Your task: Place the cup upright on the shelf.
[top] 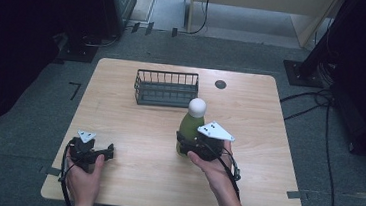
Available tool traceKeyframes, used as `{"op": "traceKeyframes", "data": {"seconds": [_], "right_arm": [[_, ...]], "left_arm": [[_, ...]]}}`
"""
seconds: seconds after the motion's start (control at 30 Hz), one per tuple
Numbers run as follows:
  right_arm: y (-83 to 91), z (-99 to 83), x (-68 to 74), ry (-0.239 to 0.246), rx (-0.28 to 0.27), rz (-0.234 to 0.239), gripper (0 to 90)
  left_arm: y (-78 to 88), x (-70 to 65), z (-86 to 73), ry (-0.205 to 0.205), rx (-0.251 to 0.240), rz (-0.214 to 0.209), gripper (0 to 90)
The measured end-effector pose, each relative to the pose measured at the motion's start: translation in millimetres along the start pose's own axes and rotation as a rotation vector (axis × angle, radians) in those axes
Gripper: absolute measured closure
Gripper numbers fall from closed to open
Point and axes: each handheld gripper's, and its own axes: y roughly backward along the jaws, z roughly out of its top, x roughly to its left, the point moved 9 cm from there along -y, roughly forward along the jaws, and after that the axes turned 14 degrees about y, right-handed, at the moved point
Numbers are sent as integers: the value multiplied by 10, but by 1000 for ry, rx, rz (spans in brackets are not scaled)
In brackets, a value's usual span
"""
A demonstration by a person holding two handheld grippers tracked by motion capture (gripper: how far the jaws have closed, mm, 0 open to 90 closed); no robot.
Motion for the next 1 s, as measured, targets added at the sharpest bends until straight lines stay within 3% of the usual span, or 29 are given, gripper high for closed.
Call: {"op": "traceKeyframes", "data": {"seconds": [1.0], "right_arm": [[-283, 399, -150, -12, -8, -8, 197]], "left_arm": [[0, -3, 0, 3, -1, -1, 11]]}}
